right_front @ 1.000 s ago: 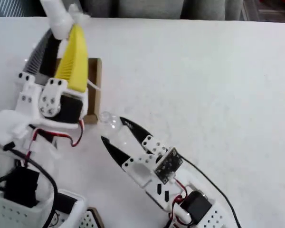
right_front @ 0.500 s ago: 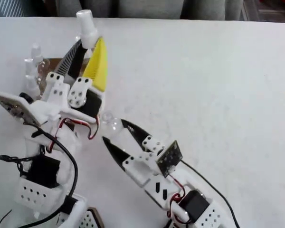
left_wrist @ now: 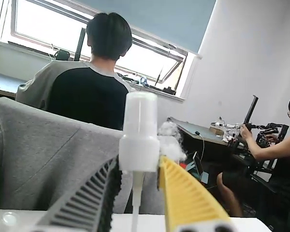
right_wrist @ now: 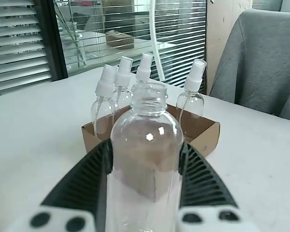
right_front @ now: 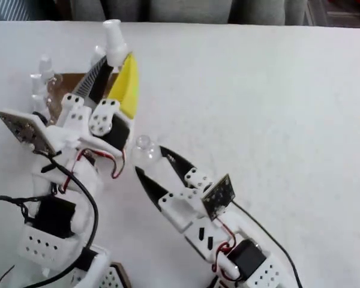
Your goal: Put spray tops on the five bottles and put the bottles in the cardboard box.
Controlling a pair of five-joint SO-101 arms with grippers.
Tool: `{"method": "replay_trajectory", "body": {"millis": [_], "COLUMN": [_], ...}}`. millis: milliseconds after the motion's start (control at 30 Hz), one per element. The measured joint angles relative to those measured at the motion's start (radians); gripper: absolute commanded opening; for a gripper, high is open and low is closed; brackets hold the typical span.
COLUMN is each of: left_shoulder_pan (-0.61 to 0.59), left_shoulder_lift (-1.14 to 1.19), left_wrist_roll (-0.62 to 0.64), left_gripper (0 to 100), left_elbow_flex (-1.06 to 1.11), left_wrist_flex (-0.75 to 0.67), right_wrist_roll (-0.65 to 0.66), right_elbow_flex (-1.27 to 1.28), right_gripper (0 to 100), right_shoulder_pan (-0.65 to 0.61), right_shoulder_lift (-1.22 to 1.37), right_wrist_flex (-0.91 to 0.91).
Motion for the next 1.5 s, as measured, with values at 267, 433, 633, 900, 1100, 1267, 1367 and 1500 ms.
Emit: {"method": "replay_trajectory", "body": {"millis": [267, 433, 633, 900, 1100, 1267, 1367, 1500], "left_shoulder_pan": [0.005, 0.064, 0.106, 0.109, 0.109, 0.109, 0.109, 0.049], "left_shoulder_lift": [-0.078, -0.193, -0.226, -0.226, -0.226, -0.226, -0.226, -0.226], "left_wrist_roll": [0.0, 0.0, -0.002, -0.003, -0.003, -0.003, -0.003, -0.002], "left_gripper": [2, 2, 2, 2, 12, 14, 1, 2], "left_elbow_flex": [0.046, 0.127, 0.16, 0.16, 0.16, 0.16, 0.158, 0.146], "left_wrist_flex": [0.04, 0.052, 0.054, 0.181, 0.253, 0.253, 0.229, 0.098], "right_wrist_roll": [0.0, 0.0, 0.0, 0.0, 0.0, 0.0, 0.0, 0.0], "right_elbow_flex": [0.002, 0.009, 0.011, 0.011, 0.011, 0.011, 0.011, 0.011], "right_gripper": [1.7, 1.7, 1.7, 1.7, 1.7, 1.7, 1.7, 1.7], "right_shoulder_pan": [0.003, 0.003, 0.005, 0.006, 0.008, 0.008, 0.006, 0.006], "right_shoulder_lift": [0.002, 0.0, 0.0, 0.0, 0.0, 0.0, 0.0, 0.0], "right_wrist_flex": [0.0, 0.0, 0.0, 0.0, 0.0, 0.0, 0.0, 0.0]}}
